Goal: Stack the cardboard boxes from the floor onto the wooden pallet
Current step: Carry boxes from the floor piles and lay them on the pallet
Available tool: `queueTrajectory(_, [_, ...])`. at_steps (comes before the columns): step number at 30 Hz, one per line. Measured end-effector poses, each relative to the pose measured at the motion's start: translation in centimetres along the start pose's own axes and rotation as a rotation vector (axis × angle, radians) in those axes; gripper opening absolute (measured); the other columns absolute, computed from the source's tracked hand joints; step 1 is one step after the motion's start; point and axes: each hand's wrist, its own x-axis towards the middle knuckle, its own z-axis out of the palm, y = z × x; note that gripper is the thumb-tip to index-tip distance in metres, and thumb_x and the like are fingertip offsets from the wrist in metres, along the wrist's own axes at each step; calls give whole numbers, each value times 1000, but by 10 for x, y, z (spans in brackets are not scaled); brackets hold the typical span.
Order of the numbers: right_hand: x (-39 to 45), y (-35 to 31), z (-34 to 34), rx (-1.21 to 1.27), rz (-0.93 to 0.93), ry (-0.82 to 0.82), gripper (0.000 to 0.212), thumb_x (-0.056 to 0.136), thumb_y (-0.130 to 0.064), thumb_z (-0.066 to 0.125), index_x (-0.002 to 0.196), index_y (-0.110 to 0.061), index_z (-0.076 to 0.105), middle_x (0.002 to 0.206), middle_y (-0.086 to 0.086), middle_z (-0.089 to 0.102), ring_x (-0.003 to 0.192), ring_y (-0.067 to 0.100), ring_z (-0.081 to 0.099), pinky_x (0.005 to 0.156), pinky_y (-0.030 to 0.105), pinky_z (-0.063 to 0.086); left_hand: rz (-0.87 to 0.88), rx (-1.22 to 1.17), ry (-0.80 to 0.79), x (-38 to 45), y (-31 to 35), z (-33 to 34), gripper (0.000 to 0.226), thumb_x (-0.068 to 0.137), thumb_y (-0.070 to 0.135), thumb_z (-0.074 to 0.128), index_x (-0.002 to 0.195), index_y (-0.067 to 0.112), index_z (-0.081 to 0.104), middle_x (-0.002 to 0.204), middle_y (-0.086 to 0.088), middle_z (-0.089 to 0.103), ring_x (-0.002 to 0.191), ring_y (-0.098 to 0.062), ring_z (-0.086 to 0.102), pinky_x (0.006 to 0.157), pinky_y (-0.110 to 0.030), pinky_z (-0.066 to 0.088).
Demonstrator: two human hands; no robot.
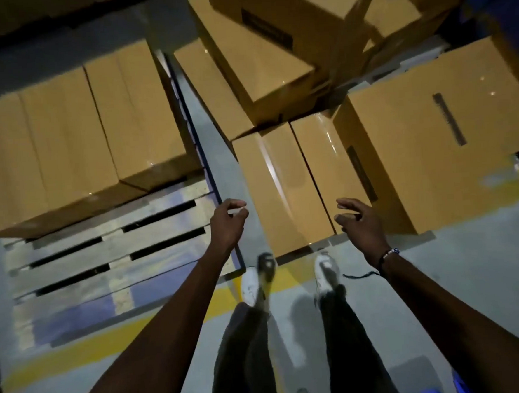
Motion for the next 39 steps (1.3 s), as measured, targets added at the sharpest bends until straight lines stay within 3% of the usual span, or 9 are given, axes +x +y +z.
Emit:
queueTrajectory(4, [94,69,22,-53,16,-18,40,92,-3,71,129,-16,67,123,-1,69,94,10,67,64,14,54,-15,9,31,72,-68,72,14,100,11,66,112,10,71,101,-4,70,62,-2,61,72,-41,58])
queueTrajectory(8, [182,137,51,-115,23,-35,43,91,-6,73,132,-17,66,121,-1,69,91,4,64,55,4,46,-35,2,69,137,-137,129,17,98,12,67,115,15,70,117,0,70,89,-16,70,79,-41,61])
queueTrajectory(12, [250,186,77,-174,-3,-75,50,92,-12,73,139,-21,61,135,-5,64,108,12,63,79,16,51,10,44,80,196,-191,172,28,97,16,71,125,17,66,124,-5,65,95,6,63,73,-8,48])
queueTrajectory(18, [314,225,105,-181,-34,-112,57,92,-15,74,145,-21,55,146,-3,56,124,15,57,99,30,52,61,192,0,258,-237,211,69,86,50,78,145,29,50,141,-6,52,132,-27,49,104,-44,48])
queueTrajectory(21, [325,237,114,-212,-78,-137,60,92,-17,73,149,-19,51,148,0,55,129,17,53,102,30,47,98,242,-43,271,-248,220,85,75,62,74,147,27,44,133,-11,60,120,-32,59,98,-47,55])
queueTrajectory(26, [328,243,126,-253,-116,-116,65,92,-14,73,152,-15,46,150,5,51,134,20,50,109,33,44,144,238,-21,270,-252,215,77,83,37,85,142,17,40,106,1,56,82,-31,66,78,-52,59])
queueTrajectory(30, [329,237,132,-250,-29,-166,69,95,-17,71,156,-15,40,153,8,50,141,24,46,107,25,36,86,185,-30,269,-253,207,81,76,48,81,138,20,37,92,13,52,76,-34,69,76,-54,62])
queueTrajectory(34, [334,226,139,-291,60,-298,81,98,-27,68,163,-22,21,165,7,32,150,32,31,118,38,31,24,169,-28,274,-254,202,76,82,24,89,137,18,37,88,5,56,77,-39,70,79,-57,61])
queueTrajectory(39, [333,227,145,-251,116,-293,82,99,-26,66,164,-28,17,165,5,32,149,32,33,116,36,33,-61,121,-34,269,-252,204,74,82,19,88,135,24,37,93,-2,56,88,-41,69,84,-60,59])
